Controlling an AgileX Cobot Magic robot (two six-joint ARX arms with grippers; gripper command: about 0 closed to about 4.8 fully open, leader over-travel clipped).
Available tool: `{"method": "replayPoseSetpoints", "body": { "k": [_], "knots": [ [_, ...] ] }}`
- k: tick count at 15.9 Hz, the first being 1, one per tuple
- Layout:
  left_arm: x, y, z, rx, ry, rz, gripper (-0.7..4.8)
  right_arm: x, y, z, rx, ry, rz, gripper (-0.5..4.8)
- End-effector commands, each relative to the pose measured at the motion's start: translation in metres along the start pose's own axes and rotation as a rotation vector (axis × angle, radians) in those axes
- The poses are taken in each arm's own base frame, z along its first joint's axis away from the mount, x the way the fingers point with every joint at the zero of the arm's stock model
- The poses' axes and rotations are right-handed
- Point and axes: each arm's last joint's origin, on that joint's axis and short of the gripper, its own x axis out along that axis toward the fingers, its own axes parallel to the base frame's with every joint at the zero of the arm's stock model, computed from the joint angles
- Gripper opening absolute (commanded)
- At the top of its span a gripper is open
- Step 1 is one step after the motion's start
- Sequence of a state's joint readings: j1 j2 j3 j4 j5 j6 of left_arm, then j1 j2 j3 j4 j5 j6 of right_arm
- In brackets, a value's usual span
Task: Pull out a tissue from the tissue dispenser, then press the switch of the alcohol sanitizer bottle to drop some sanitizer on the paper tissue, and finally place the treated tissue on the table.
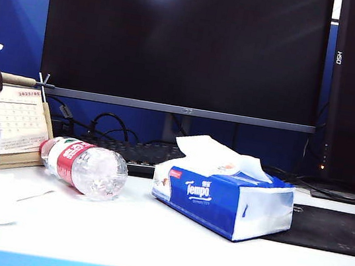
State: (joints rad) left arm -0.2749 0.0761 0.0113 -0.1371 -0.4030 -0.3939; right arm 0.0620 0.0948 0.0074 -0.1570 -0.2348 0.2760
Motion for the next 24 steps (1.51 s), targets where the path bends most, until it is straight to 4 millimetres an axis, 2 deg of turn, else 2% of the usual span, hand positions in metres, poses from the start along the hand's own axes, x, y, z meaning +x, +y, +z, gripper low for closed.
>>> {"method": "replayPoseSetpoints", "body": {
  "k": [1,4,11,12,13,15,18,21,23,24],
  "knots": [
    [0.000,-0.003,-0.004,0.008,0.081,-0.130,-0.04,0.001,0.000,-0.002,0.040,0.004,0.008,-0.01],
    [0.000,-0.004,-0.005,0.010,0.108,-0.177,-0.04,0.001,-0.003,-0.002,0.007,-0.015,-0.076,-0.01],
    [0.000,-0.004,-0.005,0.010,0.107,-0.178,-0.04,0.001,-0.003,-0.001,0.018,-0.017,-0.073,-0.01],
    [0.000,-0.004,-0.005,0.010,0.107,-0.178,-0.04,0.001,-0.003,-0.001,0.043,-0.020,-0.072,0.10],
    [0.000,-0.004,-0.005,0.010,0.107,-0.178,-0.05,0.001,-0.003,-0.001,0.096,-0.021,-0.072,0.60],
    [-0.001,-0.006,-0.003,0.005,0.098,-0.200,-0.05,0.001,0.000,0.002,0.116,-0.037,-0.009,0.58],
    [-0.007,-0.019,0.019,0.027,-0.022,-0.453,-0.05,-0.002,0.009,0.017,0.095,-0.158,0.176,0.58],
    [-0.025,-0.029,0.064,0.073,-0.169,-0.489,-0.05,-0.002,0.013,0.027,0.147,-0.213,0.256,0.60],
    [-0.031,-0.032,0.077,0.088,-0.193,-0.494,-0.05,0.001,0.020,0.042,0.133,-0.145,0.362,2.04],
    [-0.026,-0.033,0.077,0.090,-0.159,-0.486,-0.05,0.006,0.030,0.067,0.075,-0.116,0.399,2.03]
  ]
}}
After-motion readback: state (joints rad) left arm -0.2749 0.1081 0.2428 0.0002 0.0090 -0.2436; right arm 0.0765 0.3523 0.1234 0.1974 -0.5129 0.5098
